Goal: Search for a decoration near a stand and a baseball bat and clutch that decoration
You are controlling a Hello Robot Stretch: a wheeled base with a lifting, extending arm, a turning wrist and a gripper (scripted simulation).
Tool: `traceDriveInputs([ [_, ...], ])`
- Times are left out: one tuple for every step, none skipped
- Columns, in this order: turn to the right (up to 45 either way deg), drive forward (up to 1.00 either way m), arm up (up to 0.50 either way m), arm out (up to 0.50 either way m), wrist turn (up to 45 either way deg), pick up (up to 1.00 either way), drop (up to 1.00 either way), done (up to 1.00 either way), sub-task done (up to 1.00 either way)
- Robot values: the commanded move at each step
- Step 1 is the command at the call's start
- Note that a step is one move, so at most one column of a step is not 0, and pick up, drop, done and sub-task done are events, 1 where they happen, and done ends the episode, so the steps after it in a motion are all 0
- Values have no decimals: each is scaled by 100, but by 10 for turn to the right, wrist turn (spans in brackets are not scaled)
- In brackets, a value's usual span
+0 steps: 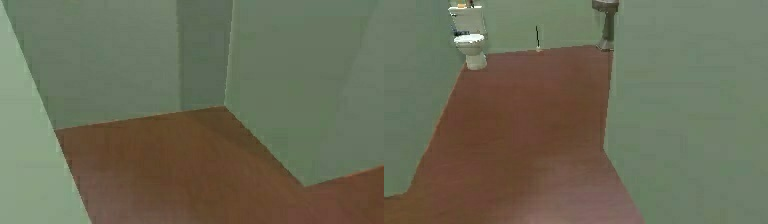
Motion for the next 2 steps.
traceDriveInputs([
  [450,0,0,0,0,0,0,0,0],
  [330,0,0,0,0,0,0,0,0],
])
